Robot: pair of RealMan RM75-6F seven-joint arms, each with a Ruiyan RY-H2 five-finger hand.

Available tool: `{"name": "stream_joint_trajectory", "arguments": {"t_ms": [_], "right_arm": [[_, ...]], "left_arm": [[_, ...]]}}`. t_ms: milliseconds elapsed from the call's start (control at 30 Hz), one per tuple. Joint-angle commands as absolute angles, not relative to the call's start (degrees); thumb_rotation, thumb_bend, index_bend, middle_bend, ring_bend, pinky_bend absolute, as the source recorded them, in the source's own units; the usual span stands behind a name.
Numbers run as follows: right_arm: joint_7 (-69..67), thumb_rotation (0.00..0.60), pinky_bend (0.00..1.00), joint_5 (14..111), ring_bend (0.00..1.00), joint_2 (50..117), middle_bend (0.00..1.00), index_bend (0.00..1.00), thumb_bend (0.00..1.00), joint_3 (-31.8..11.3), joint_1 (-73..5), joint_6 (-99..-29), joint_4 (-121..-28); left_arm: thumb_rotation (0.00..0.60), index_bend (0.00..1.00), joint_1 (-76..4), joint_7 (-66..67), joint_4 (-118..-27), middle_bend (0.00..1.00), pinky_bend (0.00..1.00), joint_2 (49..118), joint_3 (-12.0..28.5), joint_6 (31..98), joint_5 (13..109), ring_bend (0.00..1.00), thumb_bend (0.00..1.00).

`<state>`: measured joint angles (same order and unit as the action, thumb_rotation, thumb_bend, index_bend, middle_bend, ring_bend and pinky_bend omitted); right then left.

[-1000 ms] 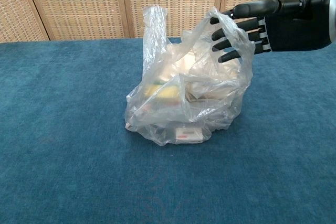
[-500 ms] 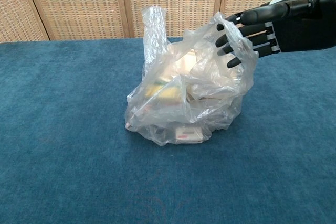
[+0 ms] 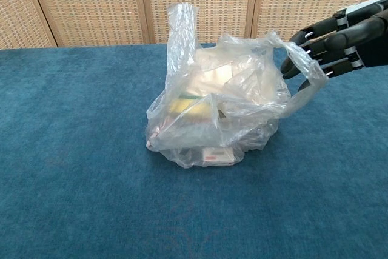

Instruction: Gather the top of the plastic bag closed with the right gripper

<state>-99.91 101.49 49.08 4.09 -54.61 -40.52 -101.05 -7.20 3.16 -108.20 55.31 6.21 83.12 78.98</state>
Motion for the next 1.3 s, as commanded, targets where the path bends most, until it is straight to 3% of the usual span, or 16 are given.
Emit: {"name": "stream_joint_trajectory", "arguments": {"t_ms": [33, 433, 800, 1300], "right_arm": [[-103.6, 0.600, 0.26, 102.8, 0.21, 49.1, 0.36, 0.37, 0.00, 5.1, -55.4, -42.3, -101.4], [-112.0, 0.600, 0.26, 102.1, 0.24, 52.4, 0.41, 0.39, 0.00, 6.5, -60.2, -41.1, -100.3], [-118.9, 0.600, 0.33, 100.9, 0.38, 53.8, 0.57, 0.53, 0.00, 5.9, -64.8, -41.1, -100.5], [-123.0, 0.600, 0.38, 93.4, 0.41, 52.6, 0.60, 0.56, 0.00, 2.9, -67.4, -36.7, -102.0]], "left_arm": [[0.600, 0.00, -7.2, 3.3, -108.3, 0.00, 0.00, 55.4, 6.2, 83.1, 78.9, 0.00, 0.16], [0.600, 0.00, -7.4, 3.2, -108.3, 0.00, 0.00, 55.3, 6.2, 82.8, 78.7, 0.00, 0.16], [0.600, 0.00, -7.7, 3.1, -108.2, 0.00, 0.00, 55.3, 6.2, 82.2, 78.2, 0.00, 0.16], [0.600, 0.00, -8.0, 2.4, -108.1, 0.00, 0.00, 55.0, 6.2, 81.5, 78.0, 0.00, 0.16]]}}
